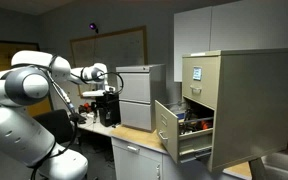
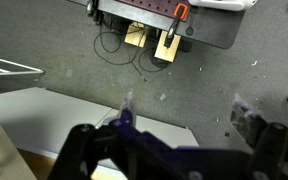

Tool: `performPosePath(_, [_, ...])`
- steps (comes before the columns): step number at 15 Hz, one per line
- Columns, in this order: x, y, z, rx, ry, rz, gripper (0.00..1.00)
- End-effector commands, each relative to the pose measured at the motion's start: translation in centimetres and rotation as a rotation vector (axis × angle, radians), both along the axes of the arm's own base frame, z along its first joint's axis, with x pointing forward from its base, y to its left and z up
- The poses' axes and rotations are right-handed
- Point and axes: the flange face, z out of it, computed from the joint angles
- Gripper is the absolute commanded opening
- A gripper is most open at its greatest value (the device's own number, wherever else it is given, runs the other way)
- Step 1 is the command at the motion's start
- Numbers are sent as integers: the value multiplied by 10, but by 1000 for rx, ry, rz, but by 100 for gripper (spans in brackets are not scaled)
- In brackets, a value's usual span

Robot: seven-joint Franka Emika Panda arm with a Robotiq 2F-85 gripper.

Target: Close the bottom drawer of the file cabinet to the right

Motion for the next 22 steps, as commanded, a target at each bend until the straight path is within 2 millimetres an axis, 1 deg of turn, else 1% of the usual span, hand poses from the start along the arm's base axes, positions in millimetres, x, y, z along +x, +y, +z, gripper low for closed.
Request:
performPosePath(1, [0, 0, 1, 1, -2, 0, 100])
performPosePath(9, [0, 0, 2, 1, -5, 0, 100])
performPosePath(10, [5, -4, 2, -4, -17, -24, 100])
performPosePath(13, [25, -20, 5, -10, -83, -90, 100])
performPosePath(14, [37, -26, 7, -7, -131, -129, 100])
performPosePath(15, [46, -32, 9, -16, -180, -126, 100])
performPosePath(17, [72, -46, 5, -29, -251, -143, 100])
performPosePath(18, [85, -54, 2, -36, -278, -155, 78])
performPosePath(20, [110, -74, -8, -75, -341, -185, 69])
performPosePath(22, [132, -95, -21, -129, -400, -212, 52])
